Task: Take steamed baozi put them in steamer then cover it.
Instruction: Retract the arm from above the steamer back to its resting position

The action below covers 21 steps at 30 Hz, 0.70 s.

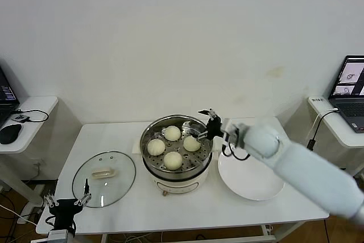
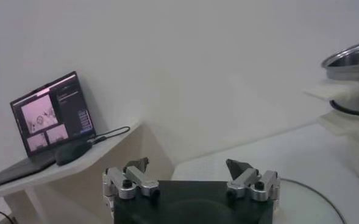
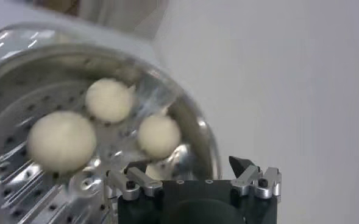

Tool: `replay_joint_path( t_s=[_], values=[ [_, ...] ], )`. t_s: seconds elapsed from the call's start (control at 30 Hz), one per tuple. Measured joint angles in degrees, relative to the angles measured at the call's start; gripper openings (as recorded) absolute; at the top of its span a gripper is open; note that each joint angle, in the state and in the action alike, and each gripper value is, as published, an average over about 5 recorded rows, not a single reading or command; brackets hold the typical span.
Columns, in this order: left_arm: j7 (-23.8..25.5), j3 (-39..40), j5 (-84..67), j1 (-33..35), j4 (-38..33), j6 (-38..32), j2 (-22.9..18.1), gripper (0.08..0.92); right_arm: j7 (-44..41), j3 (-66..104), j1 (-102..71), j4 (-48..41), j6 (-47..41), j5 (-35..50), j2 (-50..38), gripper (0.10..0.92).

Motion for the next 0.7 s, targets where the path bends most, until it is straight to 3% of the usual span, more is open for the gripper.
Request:
replay_joint_path(
  t_s=[0.3, 0.7],
  values=[
    [0.84, 0.96, 5.17, -1.09, 2.11, -2.45, 0.12, 0.823, 2.87, 29.79, -27.33, 3.58, 14.03, -7.75, 10.88, 0.823],
    [1.50, 0.24, 32.58, -2.95, 9.65, -5.71, 5.02, 0.823, 4.06, 56.58, -51.17, 10.15, 19.48, -13.43, 26.32, 0.823]
  ],
)
